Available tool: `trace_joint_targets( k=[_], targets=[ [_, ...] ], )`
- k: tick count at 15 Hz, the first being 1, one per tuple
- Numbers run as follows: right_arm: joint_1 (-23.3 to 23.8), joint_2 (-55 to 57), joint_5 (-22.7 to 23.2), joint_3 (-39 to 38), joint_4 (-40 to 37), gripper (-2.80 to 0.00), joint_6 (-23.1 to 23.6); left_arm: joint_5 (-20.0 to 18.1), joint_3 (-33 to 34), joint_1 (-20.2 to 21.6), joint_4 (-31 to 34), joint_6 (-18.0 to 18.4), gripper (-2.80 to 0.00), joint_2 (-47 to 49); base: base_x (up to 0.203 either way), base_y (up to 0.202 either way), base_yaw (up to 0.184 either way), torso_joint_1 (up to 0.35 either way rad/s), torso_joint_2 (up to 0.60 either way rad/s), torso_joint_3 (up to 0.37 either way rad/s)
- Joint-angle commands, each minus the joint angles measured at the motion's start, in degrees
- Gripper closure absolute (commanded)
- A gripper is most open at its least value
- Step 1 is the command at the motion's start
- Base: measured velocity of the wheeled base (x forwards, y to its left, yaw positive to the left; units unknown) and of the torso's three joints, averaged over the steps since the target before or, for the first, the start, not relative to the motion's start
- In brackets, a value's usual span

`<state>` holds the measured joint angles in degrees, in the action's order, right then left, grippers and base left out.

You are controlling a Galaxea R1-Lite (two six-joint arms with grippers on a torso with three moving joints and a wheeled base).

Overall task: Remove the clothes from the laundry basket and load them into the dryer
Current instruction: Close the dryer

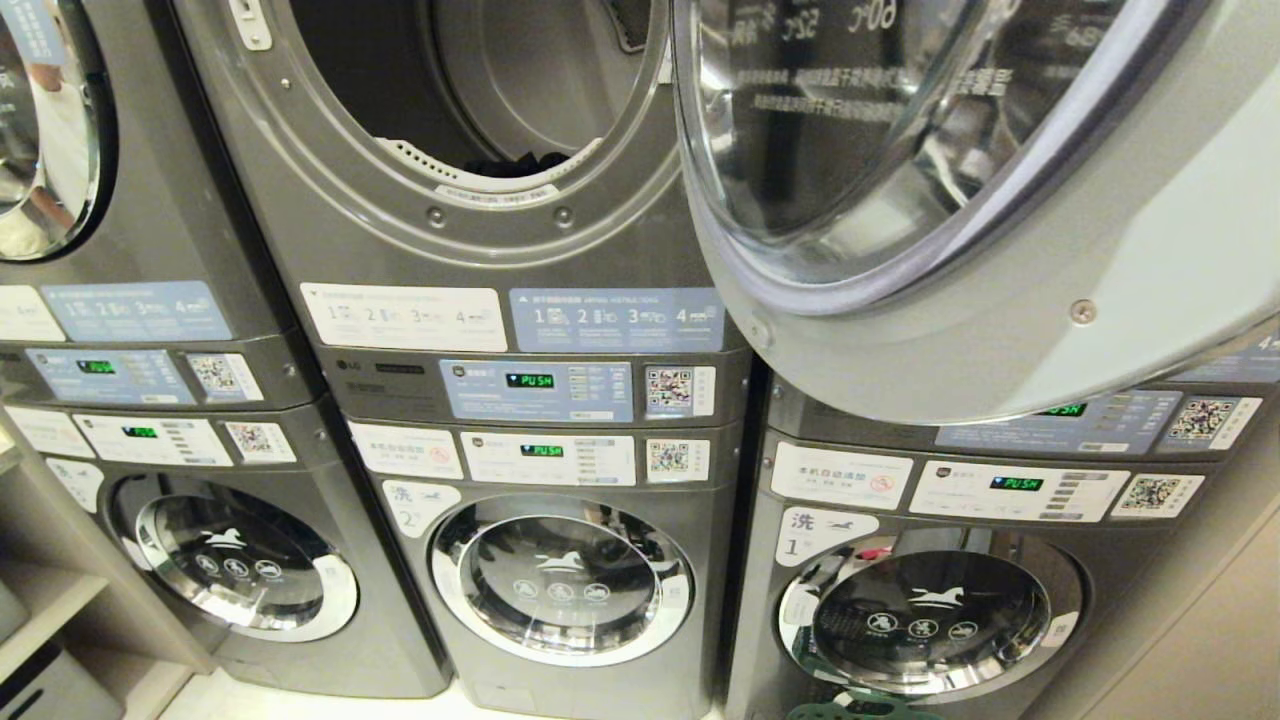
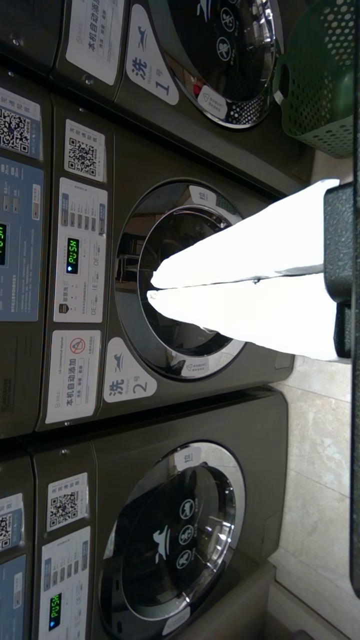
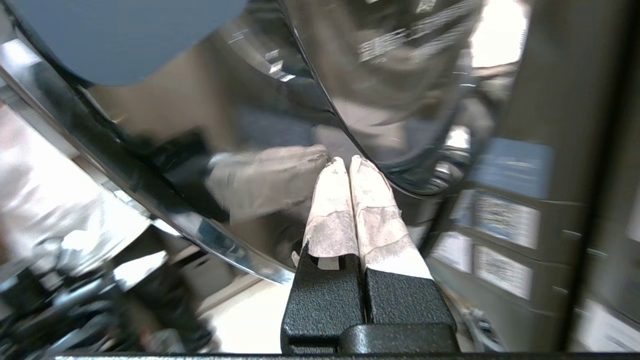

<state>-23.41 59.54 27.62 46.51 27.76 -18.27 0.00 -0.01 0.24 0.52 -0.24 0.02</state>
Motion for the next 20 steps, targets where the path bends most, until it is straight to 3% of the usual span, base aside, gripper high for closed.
trace_joint_targets(
  k=[1,5,11,16,20],
  targets=[
    [-3.7,4.2,-0.2,1.2,0.3,0.0,0.3,0.0,0.1,0.0,0.0,0.0,0.0,-0.1,0.0,0.0,0.0,0.0,0.0,0.0],
    [-10.1,13.6,-2.1,6.0,4.1,0.0,0.9,0.0,0.1,0.0,0.0,0.0,0.0,-0.1,0.0,0.0,0.0,0.0,0.0,0.0],
    [-22.8,31.5,-9.8,18.9,10.4,0.0,1.8,0.0,0.1,0.0,0.0,0.0,0.0,-0.1,0.0,0.0,0.0,0.0,0.0,0.0],
    [-31.7,51.4,-19.2,39.3,13.5,0.0,2.5,0.0,0.1,0.0,0.0,0.0,0.0,-0.1,0.0,0.0,0.0,0.0,0.0,0.0],
    [-33.9,66.9,-29.8,60.9,12.3,0.0,6.5,0.0,0.1,0.0,0.0,-0.1,0.0,-0.1,0.0,0.0,0.0,0.0,0.0,0.0]
  ],
)
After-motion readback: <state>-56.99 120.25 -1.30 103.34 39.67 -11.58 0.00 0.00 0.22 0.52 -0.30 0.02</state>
